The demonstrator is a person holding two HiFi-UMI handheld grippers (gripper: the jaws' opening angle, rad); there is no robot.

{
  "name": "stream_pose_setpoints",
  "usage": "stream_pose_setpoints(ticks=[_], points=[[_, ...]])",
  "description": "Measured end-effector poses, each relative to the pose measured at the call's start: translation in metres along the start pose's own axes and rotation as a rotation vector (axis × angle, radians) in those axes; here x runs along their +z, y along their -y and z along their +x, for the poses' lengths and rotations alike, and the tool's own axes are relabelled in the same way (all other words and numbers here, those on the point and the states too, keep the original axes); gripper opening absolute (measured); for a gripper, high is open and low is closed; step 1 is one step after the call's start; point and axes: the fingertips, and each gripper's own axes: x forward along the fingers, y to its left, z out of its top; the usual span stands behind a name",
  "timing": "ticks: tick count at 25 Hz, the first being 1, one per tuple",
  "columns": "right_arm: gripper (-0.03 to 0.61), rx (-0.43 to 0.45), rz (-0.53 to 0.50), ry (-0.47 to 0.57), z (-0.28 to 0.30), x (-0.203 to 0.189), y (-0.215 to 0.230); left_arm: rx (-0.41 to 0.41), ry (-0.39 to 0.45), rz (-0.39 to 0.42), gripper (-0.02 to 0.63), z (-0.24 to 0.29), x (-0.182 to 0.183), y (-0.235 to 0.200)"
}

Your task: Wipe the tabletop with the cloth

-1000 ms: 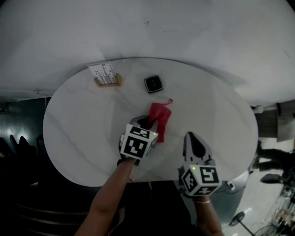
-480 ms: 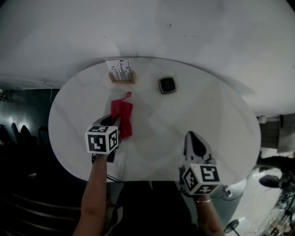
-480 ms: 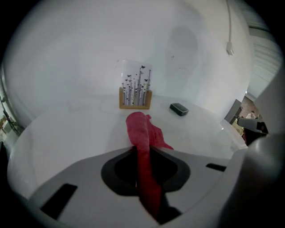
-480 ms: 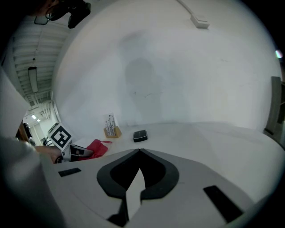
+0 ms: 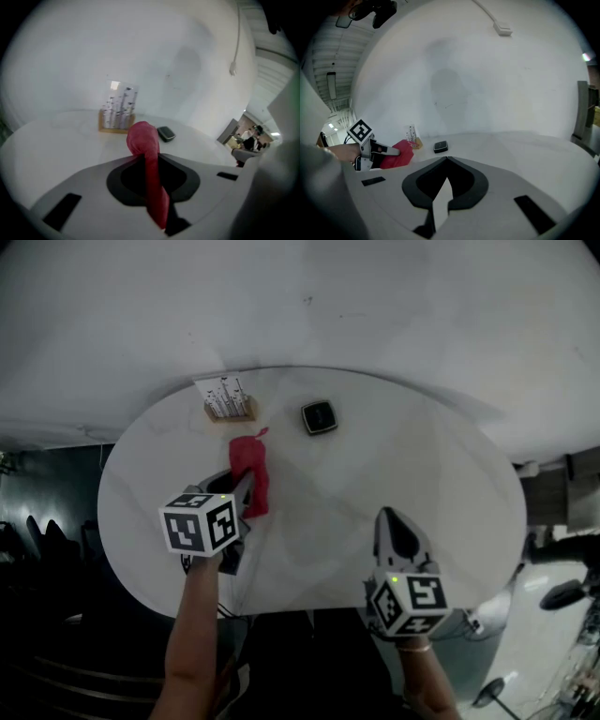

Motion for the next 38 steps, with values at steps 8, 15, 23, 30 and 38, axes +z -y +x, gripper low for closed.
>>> stream_pose_setpoints(ticks=[8, 15, 23, 30, 38], points=[[0.002, -0.082, 0.033, 0.026, -0.02, 0.003, 0.032, -0.359, -0.083, 0.118, 0.054, 0.093, 0.019, 0.179], [0.002, -0.134, 0.057, 0.009, -0.029, -0.007, 0.053, -0.288, -0.21, 0.273, 0.054, 0.148, -0.003, 0.2], [0.002, -0.066, 0.024, -0.018, -0.009, -0.003, 0.029, -0.192, -0.191, 0.16, 0.054, 0.123, 0.003, 0.121], [0.002, 0.0, -0.02, -0.035, 0.006, -0.002, 0.002, -0.088, -0.142, 0.031, 0.054, 0.089, 0.003, 0.044], [0.002, 0.039, -0.047, -0.049, 0.011, -0.005, -0.017, 0.04, -0.092, -0.053, 0.054, 0.049, -0.003, -0.034]])
